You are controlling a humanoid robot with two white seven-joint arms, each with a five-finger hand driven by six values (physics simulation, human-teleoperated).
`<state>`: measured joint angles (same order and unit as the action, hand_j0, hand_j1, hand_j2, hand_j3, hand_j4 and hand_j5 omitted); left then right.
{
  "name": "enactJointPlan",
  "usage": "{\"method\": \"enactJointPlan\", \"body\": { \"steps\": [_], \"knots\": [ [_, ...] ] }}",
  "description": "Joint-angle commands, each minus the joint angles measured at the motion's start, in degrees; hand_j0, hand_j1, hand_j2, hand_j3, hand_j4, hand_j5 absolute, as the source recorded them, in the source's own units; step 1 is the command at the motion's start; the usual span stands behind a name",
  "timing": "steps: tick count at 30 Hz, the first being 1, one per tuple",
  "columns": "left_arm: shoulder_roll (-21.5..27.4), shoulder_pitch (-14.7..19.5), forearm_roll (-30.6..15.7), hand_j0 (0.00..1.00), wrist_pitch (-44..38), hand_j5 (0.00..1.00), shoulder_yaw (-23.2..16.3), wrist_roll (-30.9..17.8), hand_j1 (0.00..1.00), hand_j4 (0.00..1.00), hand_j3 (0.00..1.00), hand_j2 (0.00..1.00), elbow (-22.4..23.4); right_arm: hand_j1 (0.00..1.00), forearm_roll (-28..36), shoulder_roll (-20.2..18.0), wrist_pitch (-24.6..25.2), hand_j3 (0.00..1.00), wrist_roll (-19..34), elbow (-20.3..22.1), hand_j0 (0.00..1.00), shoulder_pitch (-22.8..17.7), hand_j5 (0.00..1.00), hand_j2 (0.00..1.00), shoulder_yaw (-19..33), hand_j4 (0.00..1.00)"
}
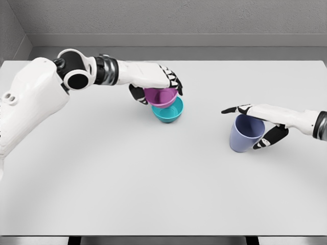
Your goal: Stacking bowl and cup with both arms
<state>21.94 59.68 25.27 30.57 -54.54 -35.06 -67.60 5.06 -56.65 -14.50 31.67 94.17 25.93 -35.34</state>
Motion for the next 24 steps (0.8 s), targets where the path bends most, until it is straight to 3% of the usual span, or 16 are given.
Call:
{"method": "enactJointPlan", "body": {
  "steps": [1,7,9,24],
  "knots": [
    [-0.3,0.0,-0.1,0.76,-0.2,0.76,0.0,0.1,0.76,0.76,0.76,0.76,0.0,0.89,0.2,0.0,-0.1,0.89,0.1,-0.3,0.89,0.0,0.89,0.89,-0.1,0.89],
    [-0.8,-0.2,0.0,0.76,-0.2,0.76,-0.5,0.1,0.76,0.76,0.76,0.76,0.1,0.64,0.1,-0.1,-0.4,0.64,0.3,-0.3,0.64,0.4,0.64,0.64,-0.2,0.64],
    [-0.9,-0.3,0.2,0.76,-0.2,0.76,-0.5,0.1,0.76,0.76,0.76,0.76,0.1,0.6,0.2,-0.1,-0.4,0.6,0.3,-0.4,0.6,0.5,0.6,0.6,-0.3,0.6],
    [-2.8,-0.3,1.5,0.77,-0.2,0.77,-0.6,0.1,0.77,0.77,0.77,0.77,2.5,0.59,0.3,-0.7,-0.4,0.59,0.2,-0.3,0.59,3.4,0.59,0.59,-1.8,0.59]
  ]
}}
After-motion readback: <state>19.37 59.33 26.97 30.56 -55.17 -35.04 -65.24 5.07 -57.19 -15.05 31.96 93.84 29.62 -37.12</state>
